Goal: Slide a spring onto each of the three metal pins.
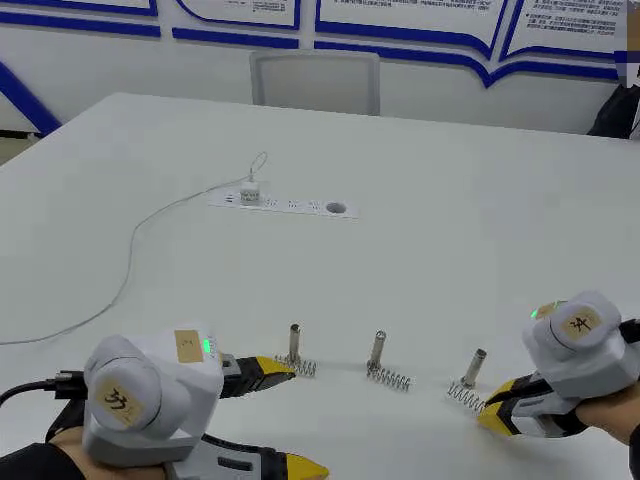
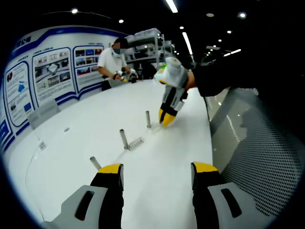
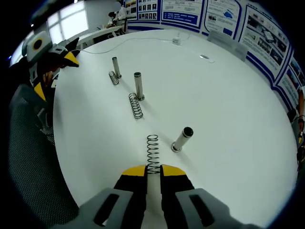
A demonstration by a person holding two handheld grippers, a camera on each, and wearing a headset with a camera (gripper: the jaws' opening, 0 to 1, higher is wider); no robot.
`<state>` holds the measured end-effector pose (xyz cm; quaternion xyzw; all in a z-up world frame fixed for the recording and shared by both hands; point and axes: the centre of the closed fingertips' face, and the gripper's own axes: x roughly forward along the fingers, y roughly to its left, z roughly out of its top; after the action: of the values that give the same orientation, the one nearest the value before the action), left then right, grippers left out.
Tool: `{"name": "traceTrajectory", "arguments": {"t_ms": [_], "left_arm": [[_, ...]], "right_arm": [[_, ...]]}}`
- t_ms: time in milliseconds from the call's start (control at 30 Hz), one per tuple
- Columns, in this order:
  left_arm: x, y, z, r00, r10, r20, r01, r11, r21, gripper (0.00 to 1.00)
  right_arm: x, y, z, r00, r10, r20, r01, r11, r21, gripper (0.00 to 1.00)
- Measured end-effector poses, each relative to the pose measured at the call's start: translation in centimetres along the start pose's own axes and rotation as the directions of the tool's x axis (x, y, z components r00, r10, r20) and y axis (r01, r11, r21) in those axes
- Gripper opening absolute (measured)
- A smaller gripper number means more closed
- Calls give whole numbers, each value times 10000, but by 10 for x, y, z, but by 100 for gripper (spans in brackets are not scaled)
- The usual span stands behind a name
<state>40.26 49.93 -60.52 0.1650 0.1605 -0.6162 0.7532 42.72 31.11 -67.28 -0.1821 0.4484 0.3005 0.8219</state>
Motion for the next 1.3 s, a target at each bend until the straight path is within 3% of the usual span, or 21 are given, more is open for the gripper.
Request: {"name": "traceTrajectory", "arguments": {"t_ms": [267, 533, 733, 1000, 1300], "left_arm": [[20, -6, -1, 9980, -618, -150, 623, 9973, 385, 55], [37, -5, -2, 9931, -1122, -330, 1139, 9920, 540, 51], [43, -11, 0, 9890, -1445, -308, 1463, 9869, 679, 47], [47, -23, 2, 9830, -1820, -252, 1836, 9778, 1008, 37], [47, -29, 7, 9796, -2006, -114, 2001, 9696, 1406, 26]], "right_arm": [[-6, 28, 11, 9967, 811, -35, -811, 9943, -698, 11], [-7, 59, 30, 9863, 1634, -227, -1649, 9710, -1733, 11], [-11, 86, 46, 9750, 2204, -286, -2204, 9428, -2502, 11], [-13, 115, 53, 9590, 2777, -571, -2808, 9025, -3266, 11], [-18, 127, 65, 9501, 3049, -661, -3071, 8766, -3704, 11]]}}
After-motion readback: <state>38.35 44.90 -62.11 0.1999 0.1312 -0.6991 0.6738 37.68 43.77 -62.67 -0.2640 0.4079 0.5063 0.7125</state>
